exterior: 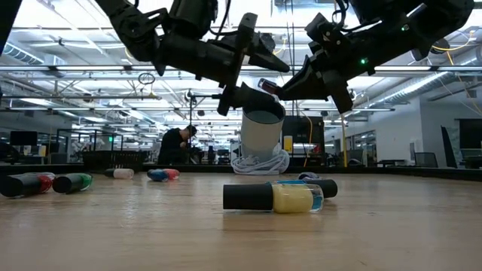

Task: Pick & Place Nail Polish
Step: Put the violet nail polish bottle into the black basket

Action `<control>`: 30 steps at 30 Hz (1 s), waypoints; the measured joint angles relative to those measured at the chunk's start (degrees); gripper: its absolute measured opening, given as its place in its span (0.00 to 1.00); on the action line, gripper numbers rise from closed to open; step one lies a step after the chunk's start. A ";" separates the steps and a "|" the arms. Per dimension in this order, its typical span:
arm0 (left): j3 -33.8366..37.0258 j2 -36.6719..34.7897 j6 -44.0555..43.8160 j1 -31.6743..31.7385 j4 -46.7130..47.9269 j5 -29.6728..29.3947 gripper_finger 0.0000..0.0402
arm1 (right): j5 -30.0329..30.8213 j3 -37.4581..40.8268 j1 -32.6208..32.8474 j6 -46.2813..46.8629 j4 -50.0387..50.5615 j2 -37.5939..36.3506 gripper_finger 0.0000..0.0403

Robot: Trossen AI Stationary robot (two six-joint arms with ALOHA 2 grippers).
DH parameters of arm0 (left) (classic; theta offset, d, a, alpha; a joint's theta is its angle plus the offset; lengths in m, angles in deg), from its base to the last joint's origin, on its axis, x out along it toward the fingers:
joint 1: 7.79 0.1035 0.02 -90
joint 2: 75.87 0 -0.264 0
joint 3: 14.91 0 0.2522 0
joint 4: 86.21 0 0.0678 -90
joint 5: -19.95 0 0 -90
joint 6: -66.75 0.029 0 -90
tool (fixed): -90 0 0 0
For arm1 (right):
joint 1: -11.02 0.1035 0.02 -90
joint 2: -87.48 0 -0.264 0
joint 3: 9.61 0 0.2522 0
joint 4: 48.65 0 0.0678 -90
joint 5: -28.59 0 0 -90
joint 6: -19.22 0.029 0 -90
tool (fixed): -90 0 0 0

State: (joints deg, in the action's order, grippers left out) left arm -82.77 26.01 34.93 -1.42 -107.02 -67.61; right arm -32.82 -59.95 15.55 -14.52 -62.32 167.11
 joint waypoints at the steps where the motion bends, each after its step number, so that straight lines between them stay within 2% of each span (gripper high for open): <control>1: 0.00 0.00 -0.09 0.00 0.04 -0.01 0.81 | 0.04 0.00 0.00 0.01 -0.07 0.00 0.12; 7: 0.00 0.00 -2.06 -0.02 0.04 -0.03 0.80 | 0.10 0.00 -0.02 -0.09 -0.25 0.00 0.12; 10: 0.00 0.00 -2.96 -0.02 0.05 -0.07 0.76 | 0.14 0.00 -0.04 -0.13 -0.87 0.00 0.12; 23: 0.00 0.00 -4.54 -0.07 0.07 -1.56 0.35 | 0.14 0.00 -0.04 -0.15 -1.04 0.00 0.12; 30: 0.00 0.00 -4.11 -0.44 0.17 -1.84 0.21 | 0.17 0.00 -0.04 -0.13 -1.04 0.00 0.12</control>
State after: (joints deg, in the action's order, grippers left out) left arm -82.77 26.01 30.82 -1.86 -106.84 -69.44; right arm -32.66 -59.95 15.51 -14.65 -63.36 167.11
